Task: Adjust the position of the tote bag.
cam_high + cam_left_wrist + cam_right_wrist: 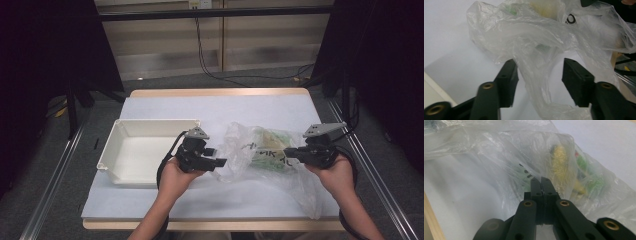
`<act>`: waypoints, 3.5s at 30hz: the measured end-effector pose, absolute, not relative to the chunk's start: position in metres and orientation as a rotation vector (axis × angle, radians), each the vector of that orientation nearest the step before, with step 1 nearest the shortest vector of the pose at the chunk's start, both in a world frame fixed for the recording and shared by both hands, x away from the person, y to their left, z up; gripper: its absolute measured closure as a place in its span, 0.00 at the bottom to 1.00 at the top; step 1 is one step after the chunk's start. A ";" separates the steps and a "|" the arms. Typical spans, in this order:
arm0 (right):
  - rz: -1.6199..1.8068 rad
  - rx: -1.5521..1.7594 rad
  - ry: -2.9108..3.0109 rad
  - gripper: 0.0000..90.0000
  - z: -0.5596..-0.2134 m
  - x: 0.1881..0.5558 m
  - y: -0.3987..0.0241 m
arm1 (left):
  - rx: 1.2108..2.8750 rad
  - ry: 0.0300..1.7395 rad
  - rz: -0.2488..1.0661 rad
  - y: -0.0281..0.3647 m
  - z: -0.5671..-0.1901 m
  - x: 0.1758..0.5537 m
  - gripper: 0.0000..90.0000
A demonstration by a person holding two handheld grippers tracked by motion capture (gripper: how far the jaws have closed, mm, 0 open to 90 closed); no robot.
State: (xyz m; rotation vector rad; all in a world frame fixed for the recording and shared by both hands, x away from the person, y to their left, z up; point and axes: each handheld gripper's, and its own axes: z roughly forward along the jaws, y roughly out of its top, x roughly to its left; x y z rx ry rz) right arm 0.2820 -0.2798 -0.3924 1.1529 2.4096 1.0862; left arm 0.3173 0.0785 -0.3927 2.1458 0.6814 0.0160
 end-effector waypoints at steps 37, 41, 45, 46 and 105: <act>1.085 1.122 2.459 1.00 -0.387 0.289 -0.265 | 2.153 0.475 -0.040 0.027 -0.371 0.280 0.39; 1.092 1.130 2.463 1.00 -0.390 0.290 -0.264 | 2.162 0.459 -0.045 0.020 -0.374 0.277 0.42; 1.083 1.118 2.479 1.00 -0.392 0.291 -0.260 | 2.183 0.446 -0.054 0.014 -0.377 0.276 0.45; 1.081 1.117 2.477 1.00 -0.393 0.291 -0.259 | 2.179 0.436 -0.059 0.012 -0.379 0.275 0.47; 1.093 1.099 2.548 0.99 -0.410 0.296 -0.238 | 2.212 0.713 0.192 -0.041 -0.485 0.311 0.41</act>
